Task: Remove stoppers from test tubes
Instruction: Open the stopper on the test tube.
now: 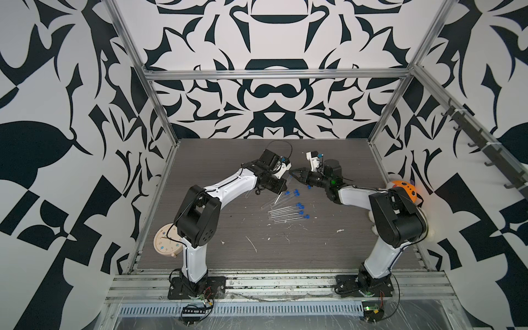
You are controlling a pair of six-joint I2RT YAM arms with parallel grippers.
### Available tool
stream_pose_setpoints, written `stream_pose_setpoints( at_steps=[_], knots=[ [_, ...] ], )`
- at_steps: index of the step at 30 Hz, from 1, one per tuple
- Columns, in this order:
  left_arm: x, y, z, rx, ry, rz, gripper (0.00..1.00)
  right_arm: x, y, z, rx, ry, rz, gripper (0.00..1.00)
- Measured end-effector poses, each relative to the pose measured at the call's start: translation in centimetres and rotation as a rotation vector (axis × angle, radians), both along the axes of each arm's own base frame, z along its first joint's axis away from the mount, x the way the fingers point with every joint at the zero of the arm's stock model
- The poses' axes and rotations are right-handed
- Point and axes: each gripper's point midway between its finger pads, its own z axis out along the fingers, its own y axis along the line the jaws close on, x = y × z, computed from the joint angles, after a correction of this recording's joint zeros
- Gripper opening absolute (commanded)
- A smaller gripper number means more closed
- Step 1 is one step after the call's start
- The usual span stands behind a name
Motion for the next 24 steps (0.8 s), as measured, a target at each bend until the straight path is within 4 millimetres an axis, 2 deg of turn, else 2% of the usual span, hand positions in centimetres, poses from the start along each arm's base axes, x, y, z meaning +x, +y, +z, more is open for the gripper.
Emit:
stream_pose_setpoints(
  at_steps=[24],
  knots=[
    [0.31, 0.08, 0.31, 0.008, -0.046, -0.009, 0.0, 0.51, -0.23, 0.26, 0.006, 0.009, -0.032, 0.0]
  ],
)
